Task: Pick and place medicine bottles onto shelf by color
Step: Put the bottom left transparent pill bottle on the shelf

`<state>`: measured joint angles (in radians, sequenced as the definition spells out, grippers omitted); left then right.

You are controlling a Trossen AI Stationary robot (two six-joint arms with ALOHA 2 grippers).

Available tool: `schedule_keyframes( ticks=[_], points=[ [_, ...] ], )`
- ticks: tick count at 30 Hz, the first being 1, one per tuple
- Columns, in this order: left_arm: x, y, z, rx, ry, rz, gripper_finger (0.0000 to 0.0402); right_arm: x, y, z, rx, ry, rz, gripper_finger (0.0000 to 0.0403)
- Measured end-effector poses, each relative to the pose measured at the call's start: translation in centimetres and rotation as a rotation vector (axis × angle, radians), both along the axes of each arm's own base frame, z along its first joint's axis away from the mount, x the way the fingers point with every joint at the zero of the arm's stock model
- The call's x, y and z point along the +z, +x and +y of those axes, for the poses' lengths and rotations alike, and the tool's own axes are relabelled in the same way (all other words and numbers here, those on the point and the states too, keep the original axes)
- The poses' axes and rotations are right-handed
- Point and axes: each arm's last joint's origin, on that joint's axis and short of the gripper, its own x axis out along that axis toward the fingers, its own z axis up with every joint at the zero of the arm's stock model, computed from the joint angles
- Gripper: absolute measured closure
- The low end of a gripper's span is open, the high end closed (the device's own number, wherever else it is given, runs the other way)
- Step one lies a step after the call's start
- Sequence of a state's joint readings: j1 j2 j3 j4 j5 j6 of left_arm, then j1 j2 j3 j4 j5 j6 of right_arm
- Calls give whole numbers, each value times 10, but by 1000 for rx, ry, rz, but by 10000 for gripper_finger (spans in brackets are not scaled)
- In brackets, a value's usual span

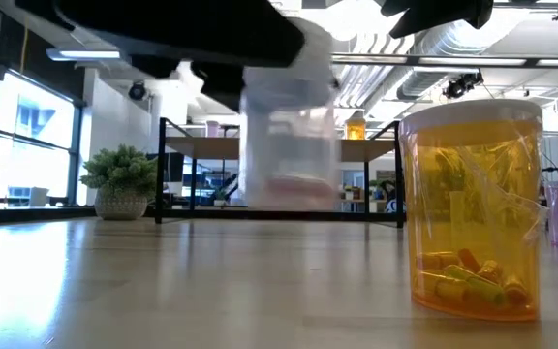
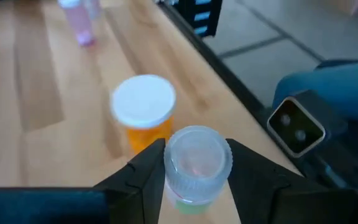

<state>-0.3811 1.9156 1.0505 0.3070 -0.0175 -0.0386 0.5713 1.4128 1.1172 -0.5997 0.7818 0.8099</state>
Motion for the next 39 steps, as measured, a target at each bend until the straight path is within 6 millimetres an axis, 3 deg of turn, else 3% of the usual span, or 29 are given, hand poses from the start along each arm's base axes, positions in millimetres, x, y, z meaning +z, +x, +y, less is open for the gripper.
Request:
schedule_keyframes(
  ticks=[7, 14, 27, 33, 39],
  points=[
    [39, -5, 29, 113, 82, -42, 262, 4, 0, 0, 0, 1, -29, 233],
    [88, -19, 73, 273, 121, -103, 261, 16, -2, -4, -42, -25, -108, 233],
    [172, -74, 172, 689, 229, -267, 260, 22, 3, -13, -94, -94, -159, 233],
    [181, -93, 227, 887, 251, -280, 258, 33, 11, -26, -124, -121, -162, 233],
    [163, -99, 283, 1033, 195, -211, 257, 50, 20, -44, -149, -185, -154, 233]
  ],
)
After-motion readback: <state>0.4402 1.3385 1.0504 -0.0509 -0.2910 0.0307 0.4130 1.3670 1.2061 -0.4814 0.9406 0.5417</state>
